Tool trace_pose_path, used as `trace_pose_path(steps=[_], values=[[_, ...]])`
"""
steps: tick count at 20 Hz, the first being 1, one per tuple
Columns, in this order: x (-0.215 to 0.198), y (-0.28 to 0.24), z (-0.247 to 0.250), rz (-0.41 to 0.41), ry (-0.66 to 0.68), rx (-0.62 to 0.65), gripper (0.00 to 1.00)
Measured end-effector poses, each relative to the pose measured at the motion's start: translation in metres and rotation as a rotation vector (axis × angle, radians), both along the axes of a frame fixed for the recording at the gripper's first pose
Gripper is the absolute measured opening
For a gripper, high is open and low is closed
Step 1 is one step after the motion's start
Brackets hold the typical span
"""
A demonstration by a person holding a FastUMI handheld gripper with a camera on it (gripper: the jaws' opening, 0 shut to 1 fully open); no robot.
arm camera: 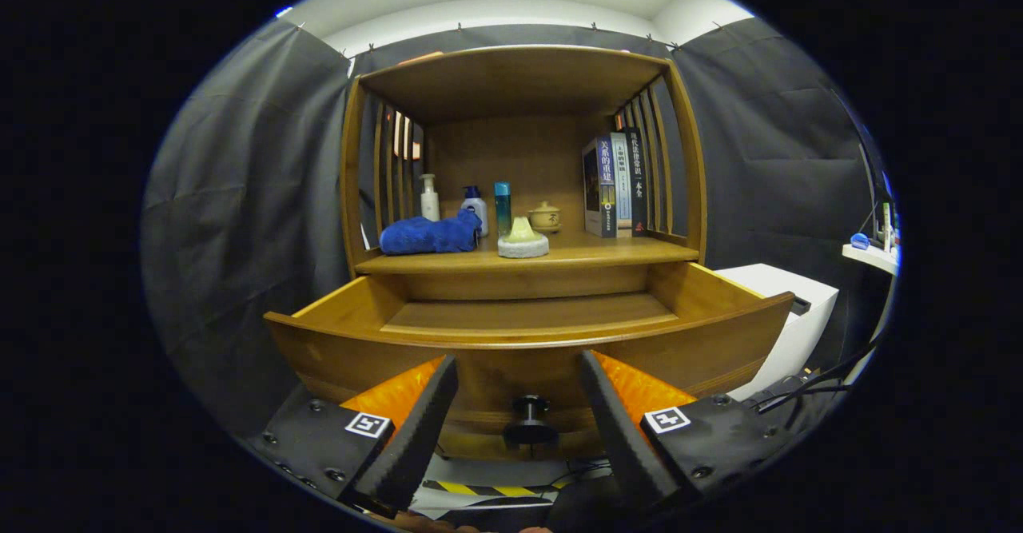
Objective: Pull open the drawer, take out the items inside it, and place them on the countertop above the cabinet.
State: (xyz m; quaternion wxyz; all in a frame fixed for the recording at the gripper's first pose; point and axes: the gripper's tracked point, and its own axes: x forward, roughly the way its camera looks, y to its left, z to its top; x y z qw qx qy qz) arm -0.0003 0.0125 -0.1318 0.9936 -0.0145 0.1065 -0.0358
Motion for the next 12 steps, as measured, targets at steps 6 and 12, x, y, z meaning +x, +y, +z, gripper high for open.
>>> trace_pose_path(steps=[6,12], values=[[0.007,-0.002,-0.009,-0.007,-0.017,-0.038,0.99],[0.014,-0.007,-0.012,-0.020,-0.018,-0.049,0.98]])
